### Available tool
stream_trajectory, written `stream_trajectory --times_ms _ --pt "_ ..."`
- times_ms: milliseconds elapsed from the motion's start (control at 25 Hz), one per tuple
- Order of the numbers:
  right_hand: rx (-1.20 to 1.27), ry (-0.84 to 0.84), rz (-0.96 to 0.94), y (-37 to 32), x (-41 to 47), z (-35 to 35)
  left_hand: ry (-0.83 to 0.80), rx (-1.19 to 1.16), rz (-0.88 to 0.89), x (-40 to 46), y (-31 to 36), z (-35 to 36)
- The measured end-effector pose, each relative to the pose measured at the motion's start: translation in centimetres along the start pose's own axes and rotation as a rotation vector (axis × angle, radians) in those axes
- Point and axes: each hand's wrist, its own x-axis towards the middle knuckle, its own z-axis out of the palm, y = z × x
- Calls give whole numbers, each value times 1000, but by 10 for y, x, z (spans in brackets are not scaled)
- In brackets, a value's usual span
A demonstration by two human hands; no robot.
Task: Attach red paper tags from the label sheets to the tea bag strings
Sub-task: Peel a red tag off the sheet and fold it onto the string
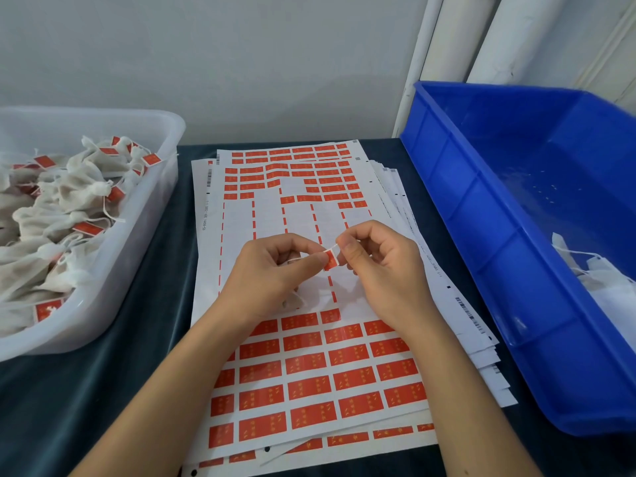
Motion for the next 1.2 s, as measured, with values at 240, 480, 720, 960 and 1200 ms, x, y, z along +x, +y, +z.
stream_trajectory --times_ms 240,480,720,960,1200 --pt "5 -1 1 0 0 0 8 5 -12 0 0 0" --pt "13 -1 1 0 0 0 11 5 -38 -1 3 1" --pt "19 -3 4 0 0 0 20 12 -53 -2 5 1" --pt "99 -124 20 -1 -3 2 26 10 -56 -2 7 2" --pt "60 -153 -27 -1 -3 2 23 -53 -74 -3 7 0"
